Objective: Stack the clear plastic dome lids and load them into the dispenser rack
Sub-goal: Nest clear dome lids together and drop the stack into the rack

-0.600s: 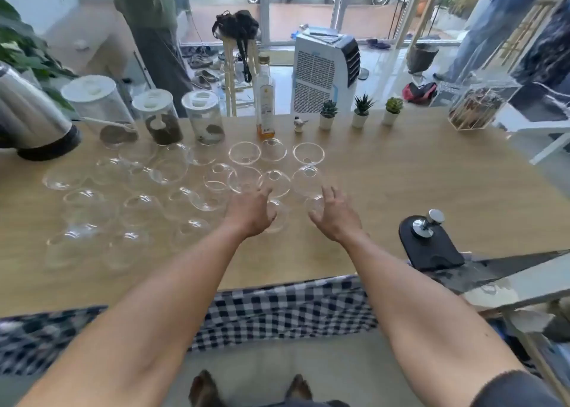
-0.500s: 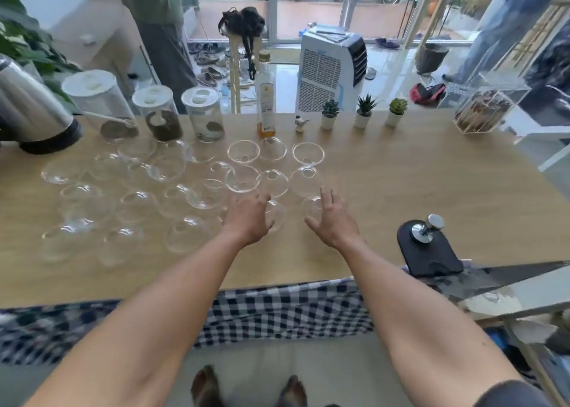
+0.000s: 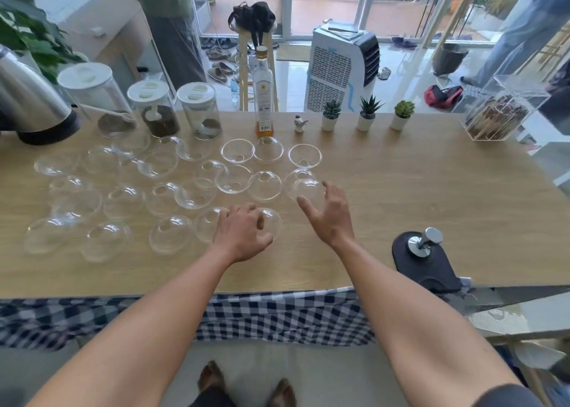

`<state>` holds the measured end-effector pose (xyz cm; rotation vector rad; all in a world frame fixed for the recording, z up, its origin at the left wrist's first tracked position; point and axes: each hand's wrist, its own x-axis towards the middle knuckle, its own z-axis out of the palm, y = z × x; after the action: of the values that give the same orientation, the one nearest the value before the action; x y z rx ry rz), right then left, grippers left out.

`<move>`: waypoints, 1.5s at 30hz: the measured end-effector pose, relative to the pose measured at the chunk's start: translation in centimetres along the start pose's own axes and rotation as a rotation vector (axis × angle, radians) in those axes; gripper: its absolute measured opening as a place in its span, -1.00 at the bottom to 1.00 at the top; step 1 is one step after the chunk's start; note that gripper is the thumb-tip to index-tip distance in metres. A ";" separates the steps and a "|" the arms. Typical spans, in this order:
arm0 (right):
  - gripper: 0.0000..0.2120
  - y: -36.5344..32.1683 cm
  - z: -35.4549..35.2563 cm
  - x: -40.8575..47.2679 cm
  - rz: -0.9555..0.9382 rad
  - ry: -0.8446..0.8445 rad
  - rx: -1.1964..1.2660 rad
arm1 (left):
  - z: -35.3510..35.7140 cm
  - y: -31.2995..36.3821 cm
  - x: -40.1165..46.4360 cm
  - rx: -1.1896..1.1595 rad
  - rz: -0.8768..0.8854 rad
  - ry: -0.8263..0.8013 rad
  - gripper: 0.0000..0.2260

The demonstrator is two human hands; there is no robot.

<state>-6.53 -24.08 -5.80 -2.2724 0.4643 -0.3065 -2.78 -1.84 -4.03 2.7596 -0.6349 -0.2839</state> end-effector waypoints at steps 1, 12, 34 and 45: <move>-0.20 -0.5 0.1 0.9 -0.009 0.019 0.017 | -0.3 0.0 -0.1 -0.048 0.005 0.014 -0.76; -0.25 -0.3 2.7 4.4 -0.002 -0.050 -0.154 | -4.5 -1.2 2.5 -0.236 0.109 0.152 -0.52; -0.46 3.7 -3.5 4.6 0.225 0.045 -0.072 | 1.0 5.1 9.5 -0.216 0.194 -0.033 -0.30; -0.45 1.4 -1.4 12.0 -0.072 -0.177 -0.292 | 0.3 2.0 10.2 0.051 0.186 0.244 -0.42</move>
<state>3.50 -30.96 -4.99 -2.5774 0.3538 -0.0748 5.39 -8.28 -4.97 2.6977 -0.8336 0.1094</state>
